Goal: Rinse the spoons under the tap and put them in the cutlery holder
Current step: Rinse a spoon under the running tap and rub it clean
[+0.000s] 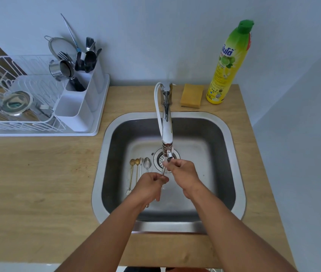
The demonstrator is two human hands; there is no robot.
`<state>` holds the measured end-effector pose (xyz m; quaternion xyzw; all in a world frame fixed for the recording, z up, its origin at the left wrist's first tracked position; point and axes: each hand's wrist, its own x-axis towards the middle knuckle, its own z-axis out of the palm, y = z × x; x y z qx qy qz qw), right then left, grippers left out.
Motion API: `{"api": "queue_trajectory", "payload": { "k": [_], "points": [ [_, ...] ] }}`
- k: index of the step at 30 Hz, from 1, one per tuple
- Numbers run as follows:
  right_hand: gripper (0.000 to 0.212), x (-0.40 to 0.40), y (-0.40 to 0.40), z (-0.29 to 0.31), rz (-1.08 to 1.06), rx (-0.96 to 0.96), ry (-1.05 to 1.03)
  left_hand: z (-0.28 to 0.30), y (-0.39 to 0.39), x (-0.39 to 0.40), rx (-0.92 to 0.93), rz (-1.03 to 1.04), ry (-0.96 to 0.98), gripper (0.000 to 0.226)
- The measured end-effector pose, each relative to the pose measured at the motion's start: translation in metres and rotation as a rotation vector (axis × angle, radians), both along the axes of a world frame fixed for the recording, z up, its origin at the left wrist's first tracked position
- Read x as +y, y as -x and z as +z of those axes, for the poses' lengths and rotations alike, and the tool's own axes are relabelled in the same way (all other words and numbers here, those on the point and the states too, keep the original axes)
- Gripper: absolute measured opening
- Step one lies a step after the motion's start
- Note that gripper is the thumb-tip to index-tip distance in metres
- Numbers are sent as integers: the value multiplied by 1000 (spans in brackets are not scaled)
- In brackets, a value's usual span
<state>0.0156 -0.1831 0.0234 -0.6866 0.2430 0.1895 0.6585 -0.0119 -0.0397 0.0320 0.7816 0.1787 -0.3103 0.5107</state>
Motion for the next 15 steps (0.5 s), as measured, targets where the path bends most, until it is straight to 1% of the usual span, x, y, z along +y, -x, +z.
{"api": "queue_trajectory", "payload": {
  "k": [2, 5, 9, 15],
  "points": [
    [11, 9, 3, -1, 29, -7, 0, 0, 0, -1, -23, 19, 4, 19],
    [13, 18, 7, -6, 26, -16, -17, 1, -1, -1, -50, 52, 16, 29],
    [17, 14, 2, -4, -33, -23, 15, 8, 3, 0, -98, 93, 43, 27],
    [13, -6, -12, 3, -78, -12, 96, 2, 26, -5, -102, -62, -20, 24]
  ]
}}
